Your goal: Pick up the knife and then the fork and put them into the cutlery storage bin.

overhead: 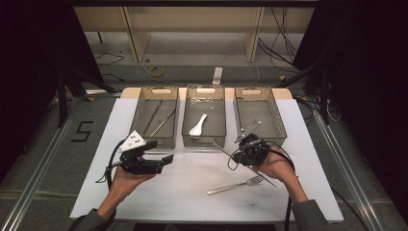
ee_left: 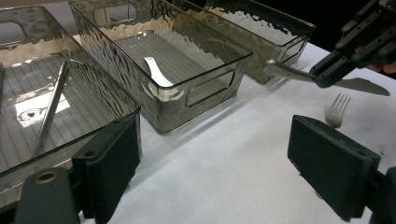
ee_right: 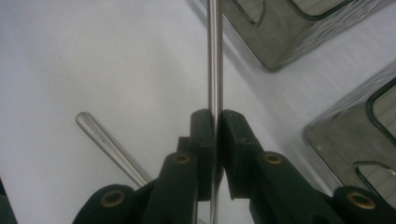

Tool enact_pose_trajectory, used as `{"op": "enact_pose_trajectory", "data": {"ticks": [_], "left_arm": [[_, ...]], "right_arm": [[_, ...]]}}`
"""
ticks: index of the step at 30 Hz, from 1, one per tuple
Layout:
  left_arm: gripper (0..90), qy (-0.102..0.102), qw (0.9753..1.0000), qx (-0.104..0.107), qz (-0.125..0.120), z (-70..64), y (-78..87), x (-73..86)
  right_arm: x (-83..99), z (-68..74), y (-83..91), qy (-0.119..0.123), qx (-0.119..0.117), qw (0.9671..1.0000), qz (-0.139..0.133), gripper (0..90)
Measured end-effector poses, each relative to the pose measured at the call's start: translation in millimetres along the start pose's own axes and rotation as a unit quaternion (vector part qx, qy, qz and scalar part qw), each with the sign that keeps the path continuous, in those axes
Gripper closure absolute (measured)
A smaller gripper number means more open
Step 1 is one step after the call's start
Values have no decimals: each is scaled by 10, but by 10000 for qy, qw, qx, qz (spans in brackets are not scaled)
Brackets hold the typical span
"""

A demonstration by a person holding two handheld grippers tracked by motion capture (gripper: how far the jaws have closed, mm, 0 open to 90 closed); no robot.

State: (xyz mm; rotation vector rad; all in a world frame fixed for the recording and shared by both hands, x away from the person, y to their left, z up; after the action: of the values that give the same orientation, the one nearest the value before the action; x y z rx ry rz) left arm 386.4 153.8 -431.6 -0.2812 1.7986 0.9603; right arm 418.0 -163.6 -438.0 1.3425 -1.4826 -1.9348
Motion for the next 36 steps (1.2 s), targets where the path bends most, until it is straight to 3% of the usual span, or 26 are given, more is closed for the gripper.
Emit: {"op": "enact_pose_trajectory", "data": {"ticks": [7, 12, 19, 28, 36], "left_arm": [[162, 25, 10000, 4, -26, 4, 4, -2], [162, 33, 10000, 9, -35, 6, 4, -2], [162, 33, 10000, 8, -31, 5, 4, -4], [162, 54, 10000, -3, -55, 9, 3, -7], [162, 50, 10000, -13, -63, 17, 10, -9]], "right_arm": [[-60, -83, 93, -120, -50, 9997, -184, 844], [-88, -137, 108, -186, 156, 9994, -265, 845], [-178, -245, 171, -272, 235, 9988, -338, 845], [-314, -529, 396, -517, 466, 9959, -572, 845], [-449, -866, 505, -832, 677, 9927, -547, 844]]}}
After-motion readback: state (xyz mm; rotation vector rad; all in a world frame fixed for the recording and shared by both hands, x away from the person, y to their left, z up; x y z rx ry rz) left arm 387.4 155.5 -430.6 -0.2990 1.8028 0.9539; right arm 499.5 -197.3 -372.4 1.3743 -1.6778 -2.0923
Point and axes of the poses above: each handheld gripper's, and its own axes: y roughly backward along the jaws, x roughly out of its underside, z roughly to its left, the point moved 4 cm from there along -y, roughly forward along the jaws, and after that the axes turned 3 degrees about z, right-handed, at the moved point
